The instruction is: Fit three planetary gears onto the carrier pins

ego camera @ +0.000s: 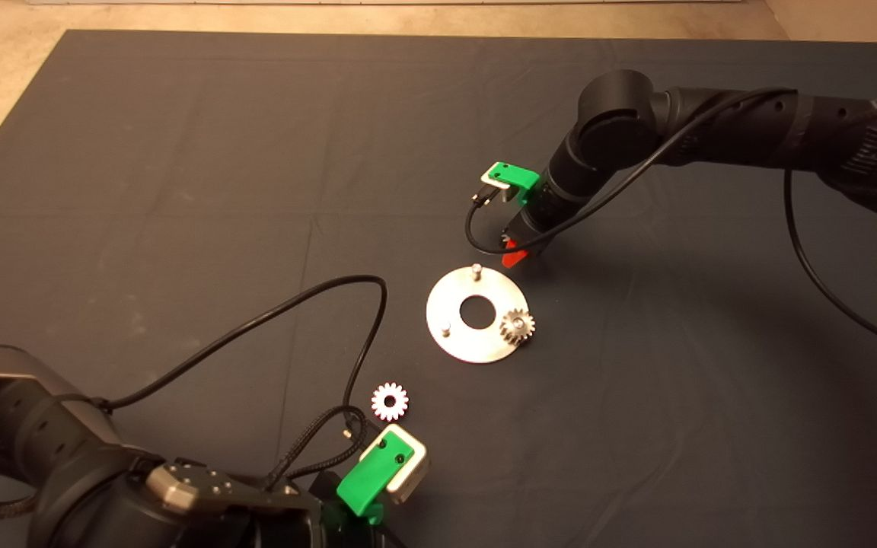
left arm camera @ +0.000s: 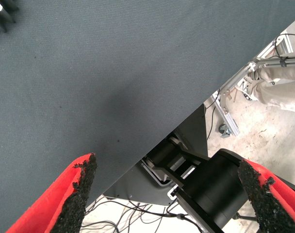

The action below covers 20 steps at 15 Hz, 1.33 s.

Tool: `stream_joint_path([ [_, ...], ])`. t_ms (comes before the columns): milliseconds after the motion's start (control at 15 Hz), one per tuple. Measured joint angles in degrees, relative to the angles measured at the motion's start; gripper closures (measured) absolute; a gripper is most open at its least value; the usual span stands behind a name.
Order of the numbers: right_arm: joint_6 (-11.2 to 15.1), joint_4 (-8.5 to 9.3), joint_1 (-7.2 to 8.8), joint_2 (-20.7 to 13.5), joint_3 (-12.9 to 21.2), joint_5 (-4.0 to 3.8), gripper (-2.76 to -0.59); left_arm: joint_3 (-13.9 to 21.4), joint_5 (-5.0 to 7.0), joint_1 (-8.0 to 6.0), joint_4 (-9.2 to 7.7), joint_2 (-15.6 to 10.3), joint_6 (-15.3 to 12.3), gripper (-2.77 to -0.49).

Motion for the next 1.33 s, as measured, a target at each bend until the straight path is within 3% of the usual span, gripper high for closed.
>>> stream_joint_path([
  [333, -1.72, 0.00, 0.00, 0.07, -2.54, 0.00, -1.99, 0.00, 0.00, 0.00, 0.00, 0.00, 0.00, -2.07],
  [733, -1.90, 0.00, 0.00, 0.38, -3.35, 0.13, -1.70, 0.00, 0.00, 0.00, 0.00, 0.00, 0.00, -2.07],
  [1333, -2.12, 0.00, 0.00, 0.71, -3.69, 0.29, -1.70, 0.00, 0.00, 0.00, 0.00, 0.00, 0.00, -2.07],
])
